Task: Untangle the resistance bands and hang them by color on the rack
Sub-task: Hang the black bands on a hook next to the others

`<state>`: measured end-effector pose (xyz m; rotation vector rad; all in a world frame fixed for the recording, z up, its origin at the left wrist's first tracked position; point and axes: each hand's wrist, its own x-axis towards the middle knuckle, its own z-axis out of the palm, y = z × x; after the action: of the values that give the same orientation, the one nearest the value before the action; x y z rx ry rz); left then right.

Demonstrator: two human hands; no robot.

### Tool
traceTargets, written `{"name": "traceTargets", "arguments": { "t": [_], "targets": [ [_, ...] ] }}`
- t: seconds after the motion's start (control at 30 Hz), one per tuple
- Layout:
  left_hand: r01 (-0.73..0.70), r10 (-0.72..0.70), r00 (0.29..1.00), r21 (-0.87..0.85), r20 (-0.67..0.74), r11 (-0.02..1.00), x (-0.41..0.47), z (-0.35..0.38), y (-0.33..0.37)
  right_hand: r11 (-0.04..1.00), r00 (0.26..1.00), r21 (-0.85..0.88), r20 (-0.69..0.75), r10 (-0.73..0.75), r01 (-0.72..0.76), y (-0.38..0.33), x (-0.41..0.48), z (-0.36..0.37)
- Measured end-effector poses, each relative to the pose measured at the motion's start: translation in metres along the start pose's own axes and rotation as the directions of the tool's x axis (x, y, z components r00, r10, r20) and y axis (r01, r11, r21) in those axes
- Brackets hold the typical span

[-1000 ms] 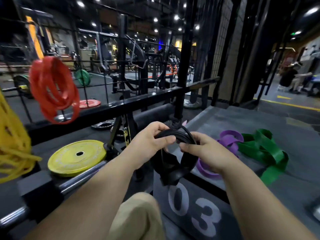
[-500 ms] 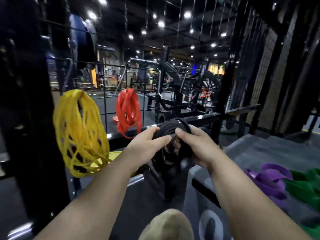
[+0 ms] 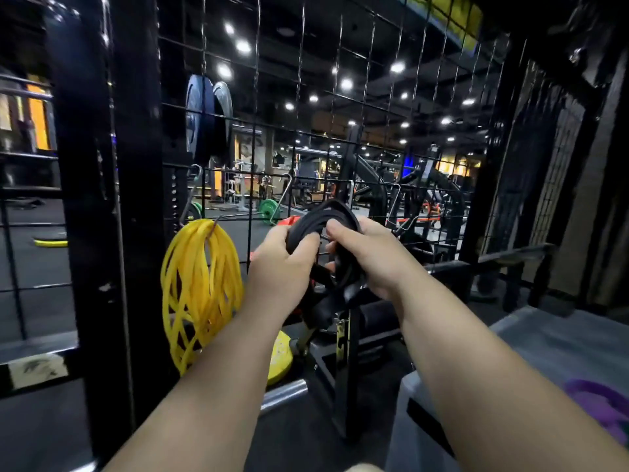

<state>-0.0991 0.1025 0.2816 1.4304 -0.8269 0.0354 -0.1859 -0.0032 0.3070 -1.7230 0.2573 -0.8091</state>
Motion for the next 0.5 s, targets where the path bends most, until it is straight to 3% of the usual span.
{"name": "traceTargets", "arguments": {
  "t": [0.3, 0.5],
  "targets": [
    [-0.069, 0.094, 0.988, 0.192, -0.124, 0.979, 0.039, -0.005, -0.005, 0.995, 1.000, -0.096, -0.027, -0.016, 0.013, -0.002, 0.053, 0.013],
    [0.015, 0.026, 0.995, 0.418, -0.091, 0.909, 0.051, -0.003, -0.009, 0.976, 0.998, -0.216, -0.069, 0.007, -0.022, 0.002, 0.069, 0.015]
  ]
}}
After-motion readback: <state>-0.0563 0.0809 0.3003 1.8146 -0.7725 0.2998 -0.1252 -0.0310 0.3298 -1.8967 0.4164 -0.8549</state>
